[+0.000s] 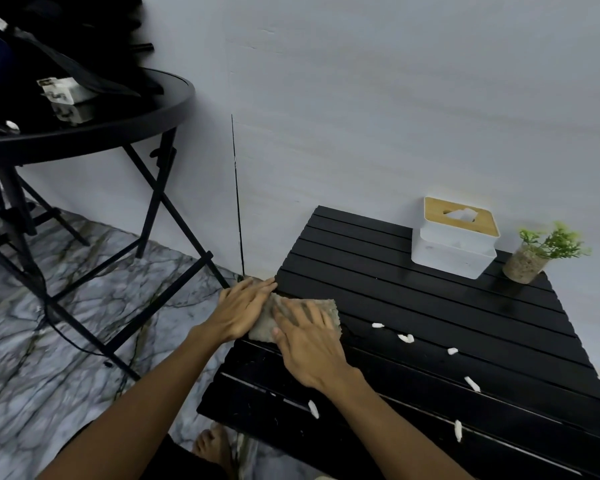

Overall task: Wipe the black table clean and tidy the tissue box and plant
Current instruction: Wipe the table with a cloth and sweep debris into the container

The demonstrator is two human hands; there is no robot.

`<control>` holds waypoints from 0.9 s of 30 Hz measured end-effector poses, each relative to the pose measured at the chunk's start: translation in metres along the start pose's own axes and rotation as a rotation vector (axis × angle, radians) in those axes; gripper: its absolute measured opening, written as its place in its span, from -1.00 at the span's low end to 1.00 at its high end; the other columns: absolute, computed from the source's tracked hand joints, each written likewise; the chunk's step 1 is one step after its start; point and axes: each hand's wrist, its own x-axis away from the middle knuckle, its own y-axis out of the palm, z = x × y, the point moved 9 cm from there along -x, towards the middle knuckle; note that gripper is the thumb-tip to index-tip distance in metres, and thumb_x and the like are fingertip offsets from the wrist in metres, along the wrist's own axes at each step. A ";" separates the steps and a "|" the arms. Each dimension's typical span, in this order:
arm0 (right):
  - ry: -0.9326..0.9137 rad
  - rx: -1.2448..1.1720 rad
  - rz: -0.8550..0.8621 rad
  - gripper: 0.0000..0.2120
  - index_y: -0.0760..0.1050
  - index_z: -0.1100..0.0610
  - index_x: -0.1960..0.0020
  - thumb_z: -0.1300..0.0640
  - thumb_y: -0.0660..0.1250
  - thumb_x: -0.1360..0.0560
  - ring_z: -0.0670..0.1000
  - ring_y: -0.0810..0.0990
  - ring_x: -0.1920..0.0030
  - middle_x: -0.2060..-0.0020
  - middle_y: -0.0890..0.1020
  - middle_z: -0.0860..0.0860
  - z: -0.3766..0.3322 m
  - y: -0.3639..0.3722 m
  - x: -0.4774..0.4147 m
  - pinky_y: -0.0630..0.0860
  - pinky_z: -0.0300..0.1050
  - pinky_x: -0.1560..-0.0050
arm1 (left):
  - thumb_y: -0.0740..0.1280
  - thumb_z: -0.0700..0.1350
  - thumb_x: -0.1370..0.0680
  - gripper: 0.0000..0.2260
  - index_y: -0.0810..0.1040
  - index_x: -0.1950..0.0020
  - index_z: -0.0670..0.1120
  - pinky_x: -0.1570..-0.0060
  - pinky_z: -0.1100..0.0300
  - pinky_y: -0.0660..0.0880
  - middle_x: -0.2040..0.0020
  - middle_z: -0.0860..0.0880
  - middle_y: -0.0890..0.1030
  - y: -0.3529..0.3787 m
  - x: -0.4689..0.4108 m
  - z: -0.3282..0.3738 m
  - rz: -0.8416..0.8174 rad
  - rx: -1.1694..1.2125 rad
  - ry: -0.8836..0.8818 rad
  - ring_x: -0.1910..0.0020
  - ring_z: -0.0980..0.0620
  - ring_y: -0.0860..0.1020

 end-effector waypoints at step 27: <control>-0.280 -0.119 -0.118 -0.54 0.16 -0.20 -0.59 -0.16 -0.07 -0.70 0.09 -0.14 -0.65 -0.64 0.05 -0.19 -0.047 0.008 0.028 -0.30 0.27 -0.57 | -0.24 0.30 -0.51 -0.39 0.40 -0.40 0.28 -0.50 -0.11 -0.05 -0.50 0.16 0.32 0.000 -0.018 -0.017 -0.073 0.209 -0.123 -0.52 0.12 0.13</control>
